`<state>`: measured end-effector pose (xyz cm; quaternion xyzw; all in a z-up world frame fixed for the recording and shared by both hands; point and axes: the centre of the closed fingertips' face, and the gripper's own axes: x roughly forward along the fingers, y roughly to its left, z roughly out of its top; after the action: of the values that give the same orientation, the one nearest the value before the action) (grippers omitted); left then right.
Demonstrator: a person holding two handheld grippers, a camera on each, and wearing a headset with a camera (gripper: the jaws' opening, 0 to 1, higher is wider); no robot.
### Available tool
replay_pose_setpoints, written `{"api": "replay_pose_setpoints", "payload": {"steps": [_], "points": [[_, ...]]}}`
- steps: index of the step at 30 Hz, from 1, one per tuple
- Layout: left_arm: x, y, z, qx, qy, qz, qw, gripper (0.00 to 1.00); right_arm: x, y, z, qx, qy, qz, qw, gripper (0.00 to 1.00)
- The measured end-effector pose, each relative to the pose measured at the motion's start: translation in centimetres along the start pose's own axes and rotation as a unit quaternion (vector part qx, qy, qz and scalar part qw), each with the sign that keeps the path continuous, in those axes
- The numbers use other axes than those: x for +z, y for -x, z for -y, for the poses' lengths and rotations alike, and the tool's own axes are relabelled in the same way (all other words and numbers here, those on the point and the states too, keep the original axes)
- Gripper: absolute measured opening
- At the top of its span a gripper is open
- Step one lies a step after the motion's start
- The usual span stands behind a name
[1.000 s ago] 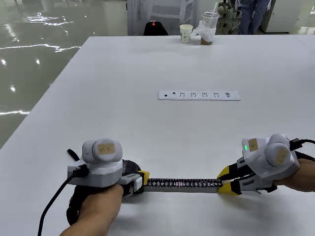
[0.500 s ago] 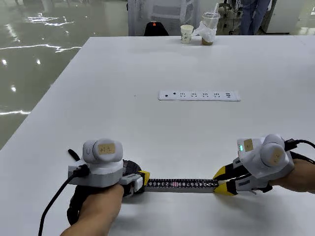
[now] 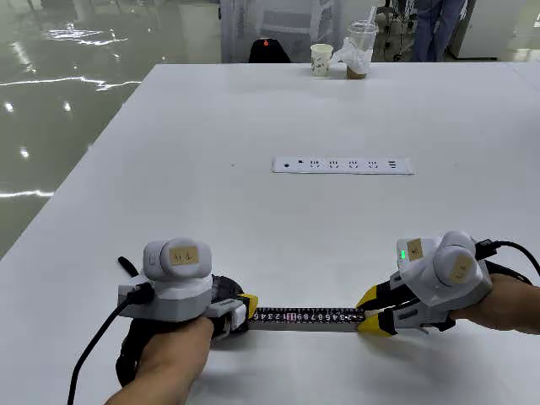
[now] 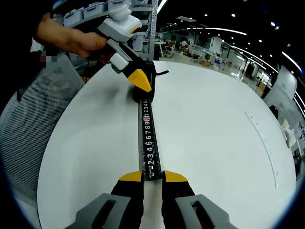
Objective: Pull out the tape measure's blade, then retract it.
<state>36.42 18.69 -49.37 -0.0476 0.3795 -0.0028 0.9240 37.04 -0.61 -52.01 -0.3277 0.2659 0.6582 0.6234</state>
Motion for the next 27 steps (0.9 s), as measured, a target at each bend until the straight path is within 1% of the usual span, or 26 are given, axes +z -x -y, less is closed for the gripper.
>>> {"api": "replay_pose_setpoints", "payload": {"steps": [27], "points": [[0.0,0.0,0.0,-0.002,0.001,-0.002,1.0,0.59,1.4,-1.2,-0.1,0.003,0.0,0.006,1.0,0.1]]}}
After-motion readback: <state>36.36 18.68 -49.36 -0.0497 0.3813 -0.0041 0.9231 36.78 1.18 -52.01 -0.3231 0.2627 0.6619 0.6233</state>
